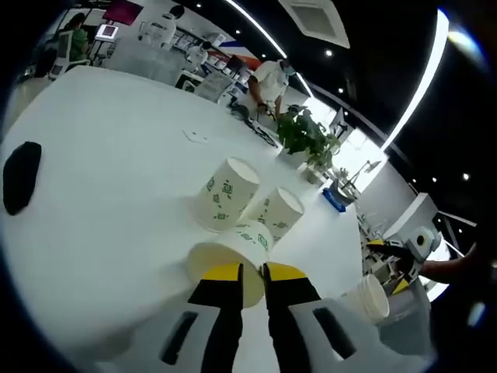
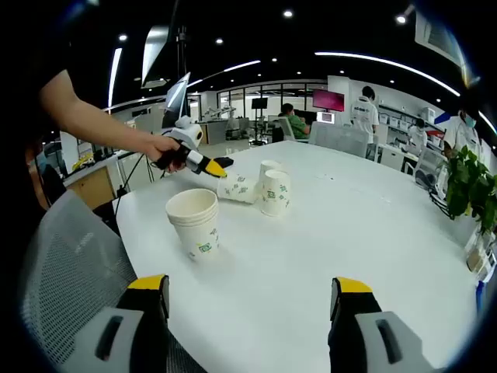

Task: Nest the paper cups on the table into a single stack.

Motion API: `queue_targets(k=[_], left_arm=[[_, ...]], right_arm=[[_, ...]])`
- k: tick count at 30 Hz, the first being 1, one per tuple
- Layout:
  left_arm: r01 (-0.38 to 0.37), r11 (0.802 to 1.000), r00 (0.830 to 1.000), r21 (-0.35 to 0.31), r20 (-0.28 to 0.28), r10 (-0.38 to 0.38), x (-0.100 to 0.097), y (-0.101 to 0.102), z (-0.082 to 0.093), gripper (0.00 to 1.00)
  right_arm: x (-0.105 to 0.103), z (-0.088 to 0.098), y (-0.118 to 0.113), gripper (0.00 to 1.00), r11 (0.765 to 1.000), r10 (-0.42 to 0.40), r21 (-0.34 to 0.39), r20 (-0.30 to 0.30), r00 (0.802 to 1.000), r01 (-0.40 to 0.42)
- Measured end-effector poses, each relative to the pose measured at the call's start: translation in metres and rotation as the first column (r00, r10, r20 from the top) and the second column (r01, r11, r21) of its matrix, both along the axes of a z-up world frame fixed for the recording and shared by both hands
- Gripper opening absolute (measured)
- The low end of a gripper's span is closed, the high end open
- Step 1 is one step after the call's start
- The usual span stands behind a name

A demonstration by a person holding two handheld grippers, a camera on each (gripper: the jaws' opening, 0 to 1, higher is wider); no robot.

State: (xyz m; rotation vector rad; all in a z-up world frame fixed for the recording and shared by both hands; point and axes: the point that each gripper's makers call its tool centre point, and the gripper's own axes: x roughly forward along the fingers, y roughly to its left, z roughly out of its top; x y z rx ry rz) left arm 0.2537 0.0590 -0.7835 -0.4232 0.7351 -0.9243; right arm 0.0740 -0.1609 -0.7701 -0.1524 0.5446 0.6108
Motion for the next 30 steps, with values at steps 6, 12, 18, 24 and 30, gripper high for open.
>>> queue_targets(k=[6, 12, 18, 24, 30], left_arm=[[-0.026, 0.998, 1.000, -0.050, -0.019, 0.025, 0.010, 0.005, -0.005, 0.01], [-0.028, 0.999, 1.000, -0.030, -0.010, 0.028, -0.001, -0.002, -0.007, 0.00], [-0.008, 1.000, 1.000, -0.026, 0.012, 0.009, -0.006, -0.003, -0.002, 0.00], [0.016, 1.000, 0.999, -0.024, 0.052, -0.015, -0.025, -0.014, 0.016, 0.00], [0.034, 0.999, 0.995, -0.019, 0.089, -0.033, -0.028, -0.009, 0.027, 0.00]], right_arm=[[-0.001, -0.001, 0.000, 0.85, 1.000, 0.004, -0.005, -0.003, 1.000, -0.004], [-0.001, -0.002, 0.000, 0.85, 1.000, 0.006, -0.007, -0.005, 1.000, -0.006], [-0.001, 0.000, 0.001, 0.85, 1.000, 0.006, -0.004, 0.003, 1.000, -0.006], [-0.001, 0.001, 0.002, 0.85, 1.000, 0.012, -0.004, 0.006, 1.000, -0.012], [-0.001, 0.001, 0.003, 0.86, 1.000, 0.019, -0.006, 0.010, 1.000, -0.019]])
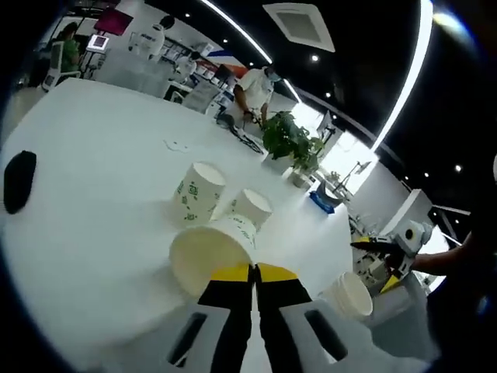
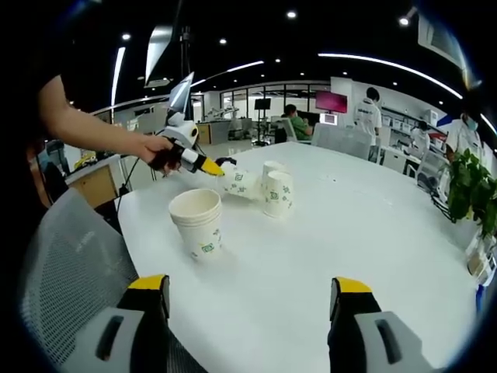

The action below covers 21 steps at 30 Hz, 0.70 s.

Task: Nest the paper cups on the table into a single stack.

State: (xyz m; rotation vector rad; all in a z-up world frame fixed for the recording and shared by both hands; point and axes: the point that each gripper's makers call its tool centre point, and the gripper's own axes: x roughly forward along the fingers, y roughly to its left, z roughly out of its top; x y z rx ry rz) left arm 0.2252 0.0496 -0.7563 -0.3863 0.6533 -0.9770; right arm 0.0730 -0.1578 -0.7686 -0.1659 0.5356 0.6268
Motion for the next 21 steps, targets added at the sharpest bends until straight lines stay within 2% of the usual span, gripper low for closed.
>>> queue_targets(k=[6, 10, 21], left_arm=[[0.017, 1.000, 0.999, 0.025, 0.045, -0.018, -0.004, 0.009, 0.014, 0.00], [0.016, 1.000, 0.999, 0.027, 0.044, -0.017, -0.006, 0.016, 0.023, 0.00], [0.049, 0.998, 0.991, 0.044, 0.122, -0.054, -0.029, 0.010, 0.061, 0.00]], right_arm=[[0.000, 0.000, 0.000, 0.87, 1.000, 0.004, 0.002, 0.004, 1.000, -0.004], [0.001, 0.000, 0.000, 0.88, 1.000, 0.006, -0.005, 0.012, 1.000, -0.006], [0.001, 0.005, 0.002, 0.92, 1.000, 0.007, -0.001, 0.033, 0.999, -0.007]])
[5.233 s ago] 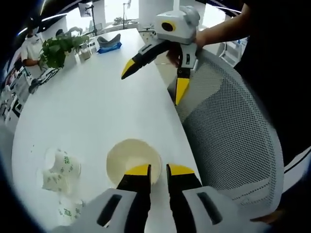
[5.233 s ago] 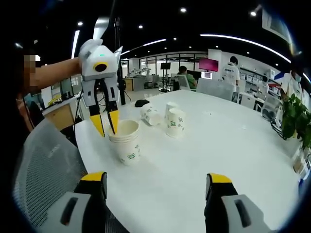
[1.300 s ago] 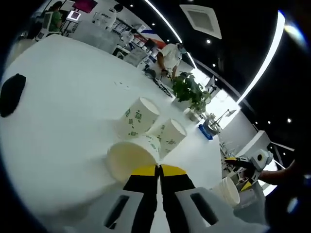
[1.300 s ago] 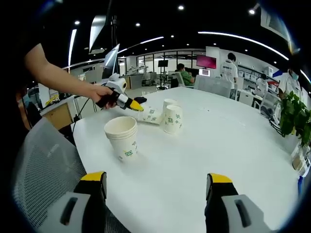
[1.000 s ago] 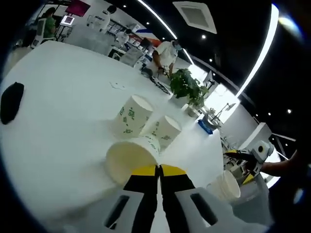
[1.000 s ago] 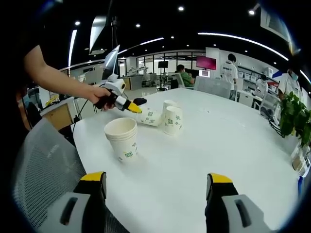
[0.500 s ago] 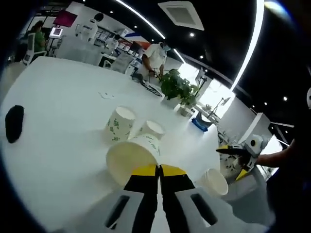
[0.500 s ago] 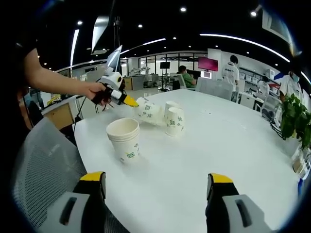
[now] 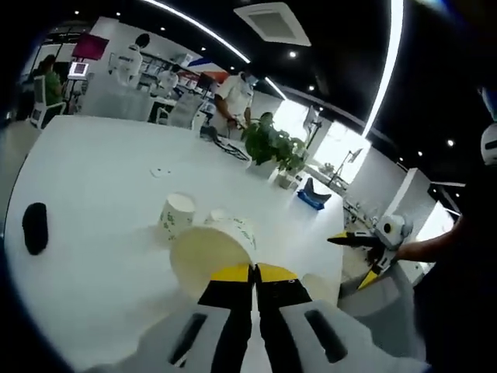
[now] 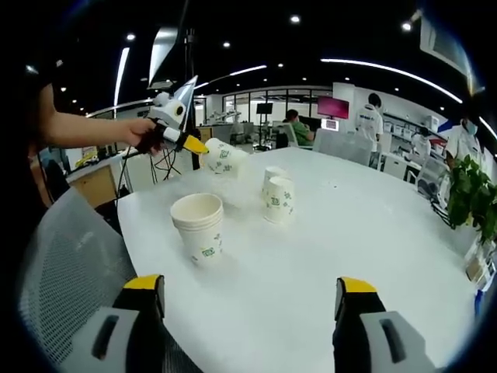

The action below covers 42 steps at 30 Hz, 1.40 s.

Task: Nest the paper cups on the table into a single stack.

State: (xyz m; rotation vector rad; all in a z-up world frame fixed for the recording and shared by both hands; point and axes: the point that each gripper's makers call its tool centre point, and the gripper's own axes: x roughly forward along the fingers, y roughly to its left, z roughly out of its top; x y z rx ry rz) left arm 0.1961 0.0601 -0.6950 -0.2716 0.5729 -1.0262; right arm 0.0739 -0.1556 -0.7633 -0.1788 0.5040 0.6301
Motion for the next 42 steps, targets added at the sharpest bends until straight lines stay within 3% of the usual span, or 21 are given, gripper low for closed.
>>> queue_targets(k=[16, 26, 34, 42], left_arm=[[0.090, 0.993, 0.990, 0.073, 0.106, -0.097, -0.026, -0.006, 0.030, 0.00], [0.130, 0.978, 0.977, 0.161, 0.148, -0.155, -0.044, -0.009, 0.035, 0.00], [0.172, 0.957, 0.970, 0.234, 0.127, -0.206, -0.062, -0.014, 0.035, 0.00], [0.233, 0.929, 0.953, 0.287, 0.125, -0.278, -0.078, -0.022, 0.034, 0.00]], right_arm=[[0.002, 0.002, -0.001, 0.93, 1.000, 0.000, 0.001, 0.015, 1.000, 0.000], [0.001, 0.003, -0.001, 0.94, 1.000, 0.002, 0.010, 0.016, 1.000, -0.002], [0.000, 0.002, 0.001, 0.93, 1.000, 0.010, 0.006, 0.013, 1.000, -0.010], [0.000, 0.002, 0.003, 0.93, 1.000, 0.014, 0.002, 0.009, 1.000, -0.014]])
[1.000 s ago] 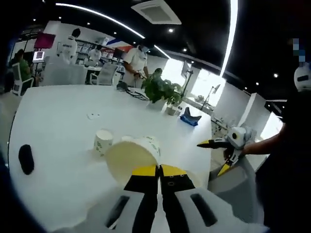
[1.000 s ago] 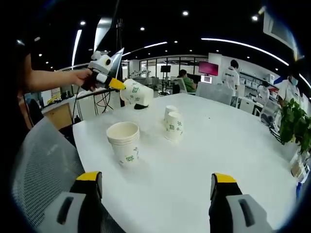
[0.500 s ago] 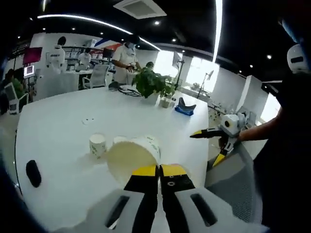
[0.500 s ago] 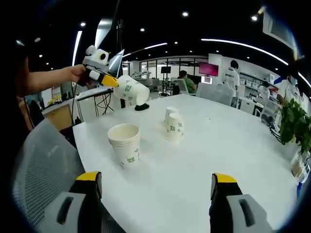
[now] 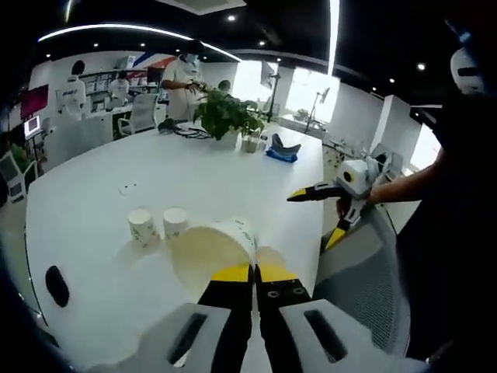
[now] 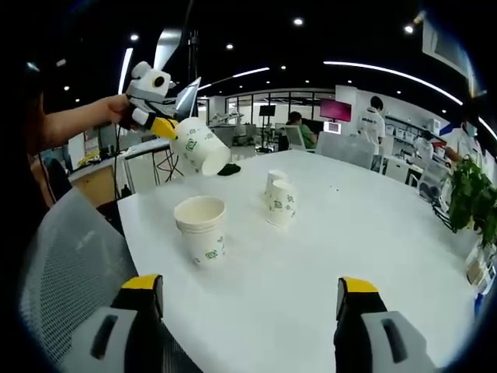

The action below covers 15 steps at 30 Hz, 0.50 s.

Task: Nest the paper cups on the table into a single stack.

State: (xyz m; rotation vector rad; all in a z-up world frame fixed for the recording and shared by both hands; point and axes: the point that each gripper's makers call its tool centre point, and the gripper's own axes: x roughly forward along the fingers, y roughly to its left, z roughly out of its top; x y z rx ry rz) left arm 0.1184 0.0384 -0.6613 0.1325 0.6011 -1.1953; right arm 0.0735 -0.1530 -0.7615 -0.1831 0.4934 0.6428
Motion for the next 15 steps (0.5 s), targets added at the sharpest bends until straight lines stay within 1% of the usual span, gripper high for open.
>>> queue_targets(k=[5, 8, 15], left_arm=[[0.064, 0.997, 0.998, 0.036, -0.006, -0.064, -0.011, -0.008, -0.003, 0.00], [0.084, 0.995, 0.996, 0.049, -0.010, -0.084, -0.015, -0.011, -0.005, 0.00], [0.126, 0.987, 0.992, 0.095, -0.026, -0.124, -0.020, -0.017, -0.016, 0.00]], right_arm=[[0.001, -0.002, -0.002, 0.93, 1.000, -0.001, 0.001, -0.001, 1.000, 0.001], [0.001, -0.003, -0.003, 0.93, 1.000, 0.001, 0.000, -0.004, 1.000, -0.001], [0.000, -0.002, -0.001, 0.92, 1.000, -0.001, 0.000, -0.006, 1.000, 0.001]])
